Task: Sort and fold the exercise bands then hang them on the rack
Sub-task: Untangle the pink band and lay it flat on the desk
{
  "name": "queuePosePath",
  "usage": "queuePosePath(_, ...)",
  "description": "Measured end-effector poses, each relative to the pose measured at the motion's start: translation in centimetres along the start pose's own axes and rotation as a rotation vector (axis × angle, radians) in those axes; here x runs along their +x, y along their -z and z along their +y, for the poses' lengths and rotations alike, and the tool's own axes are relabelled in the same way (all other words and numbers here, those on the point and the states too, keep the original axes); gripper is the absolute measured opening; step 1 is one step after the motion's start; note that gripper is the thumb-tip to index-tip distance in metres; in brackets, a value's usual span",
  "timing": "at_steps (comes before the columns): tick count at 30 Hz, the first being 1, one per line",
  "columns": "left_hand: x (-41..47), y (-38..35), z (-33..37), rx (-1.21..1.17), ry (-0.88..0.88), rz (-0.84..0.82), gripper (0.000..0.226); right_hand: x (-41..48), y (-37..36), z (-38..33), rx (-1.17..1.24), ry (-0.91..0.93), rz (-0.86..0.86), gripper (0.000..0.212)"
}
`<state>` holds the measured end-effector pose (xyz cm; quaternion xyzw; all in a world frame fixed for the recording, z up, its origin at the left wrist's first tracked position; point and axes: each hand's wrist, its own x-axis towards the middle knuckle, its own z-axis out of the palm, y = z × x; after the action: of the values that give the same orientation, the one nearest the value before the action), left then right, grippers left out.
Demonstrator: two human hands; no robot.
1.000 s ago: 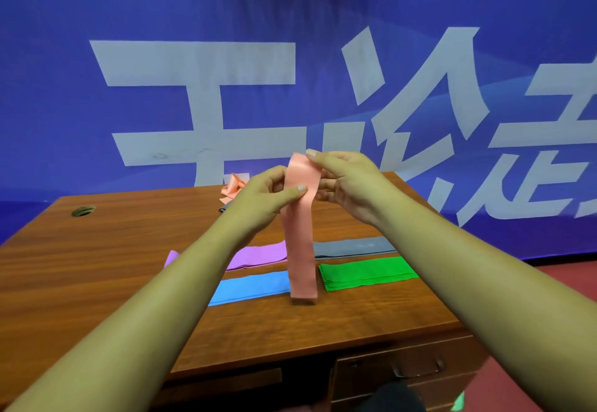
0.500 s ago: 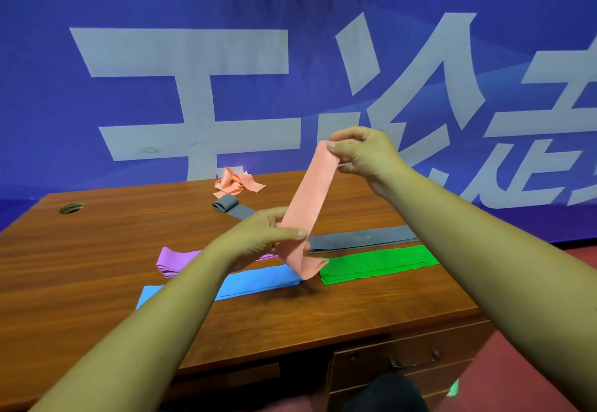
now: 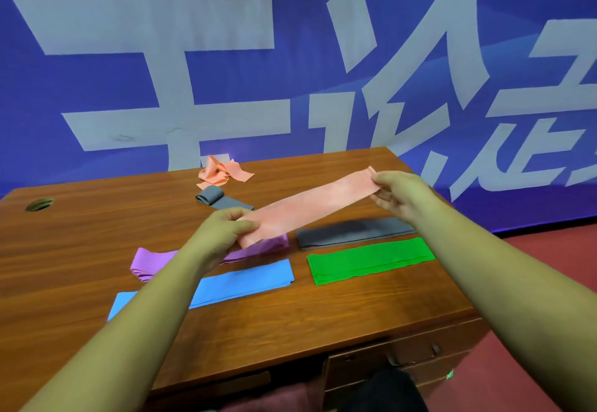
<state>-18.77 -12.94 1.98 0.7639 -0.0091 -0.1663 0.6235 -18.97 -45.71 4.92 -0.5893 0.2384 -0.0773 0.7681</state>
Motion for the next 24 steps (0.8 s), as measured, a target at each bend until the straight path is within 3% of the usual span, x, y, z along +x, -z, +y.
queuePosePath(7,6.2,-2.6,-0.4,0.126,-0.077,0.131,0.023,4.8,2.5,2.7,-0.305,0.056,0.153,0.003)
queuePosePath(10,9.8,-4.2,-0.2,0.288,-0.109,0.17,0.011,8.2,3.7,3.1,-0.485,0.144,0.201,0.005)
queuePosePath(13,13.4,-5.5,-0.3,0.459,-0.149,0.164,0.014,11.8,4.8,3.7,-0.711,0.213,0.281,0.012)
queuePosePath(17,17.1,-7.1,-1.6,0.52,-0.107,0.118,0.022,14.8,5.9,4.9,-0.915,0.269,0.284,0.018)
queuePosePath(21,18.5,-7.4,-2.3,0.824,-0.156,0.121,0.02,15.7,6.3,6.1,-1.076,0.345,0.261,0.016)
queuePosePath(24,18.6,-7.1,-2.4,1.016,-0.2,0.122,0.022,15.5,5.9,6.0,-1.324,0.413,0.291,0.008)
